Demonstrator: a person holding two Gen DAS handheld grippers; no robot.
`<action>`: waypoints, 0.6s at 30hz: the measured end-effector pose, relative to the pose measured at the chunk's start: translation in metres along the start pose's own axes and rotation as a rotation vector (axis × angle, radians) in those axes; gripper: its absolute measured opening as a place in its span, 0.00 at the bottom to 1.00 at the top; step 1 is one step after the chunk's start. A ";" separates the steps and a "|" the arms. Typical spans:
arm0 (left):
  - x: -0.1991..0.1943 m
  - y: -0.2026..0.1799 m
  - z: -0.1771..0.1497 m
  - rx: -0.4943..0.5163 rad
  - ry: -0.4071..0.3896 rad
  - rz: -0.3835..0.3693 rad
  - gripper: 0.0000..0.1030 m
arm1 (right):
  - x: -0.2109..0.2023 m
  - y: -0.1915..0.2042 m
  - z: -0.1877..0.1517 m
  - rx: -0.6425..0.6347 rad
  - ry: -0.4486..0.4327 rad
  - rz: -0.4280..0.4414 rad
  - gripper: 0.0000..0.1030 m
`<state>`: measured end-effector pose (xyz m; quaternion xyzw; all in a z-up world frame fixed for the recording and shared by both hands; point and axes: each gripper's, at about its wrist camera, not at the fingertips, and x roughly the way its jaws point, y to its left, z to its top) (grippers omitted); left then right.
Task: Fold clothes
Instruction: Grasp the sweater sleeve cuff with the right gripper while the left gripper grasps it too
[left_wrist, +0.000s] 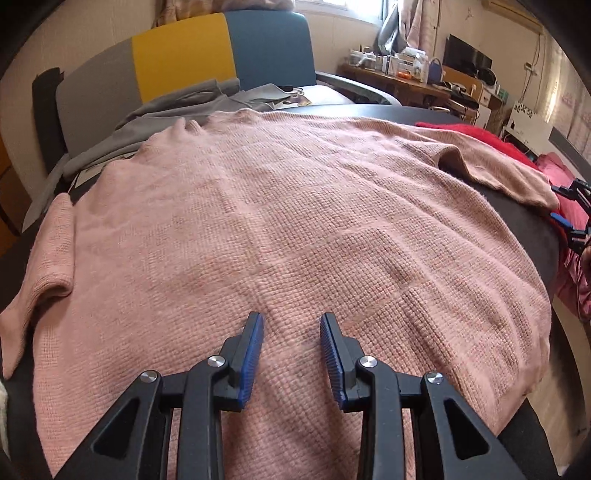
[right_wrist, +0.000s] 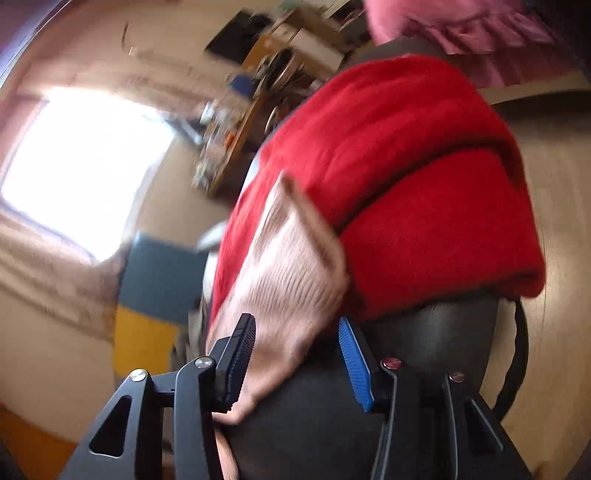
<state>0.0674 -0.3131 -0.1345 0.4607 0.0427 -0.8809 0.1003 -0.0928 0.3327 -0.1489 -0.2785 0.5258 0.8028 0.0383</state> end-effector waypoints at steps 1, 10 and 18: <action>0.001 -0.002 0.001 0.006 0.002 0.000 0.32 | 0.002 -0.003 0.005 0.017 -0.012 0.002 0.48; 0.008 -0.016 0.039 -0.057 0.036 -0.142 0.32 | 0.023 0.048 0.009 -0.298 0.051 -0.050 0.07; 0.013 -0.127 0.168 -0.001 0.085 -0.666 0.37 | 0.046 0.106 -0.044 -0.677 0.147 -0.017 0.07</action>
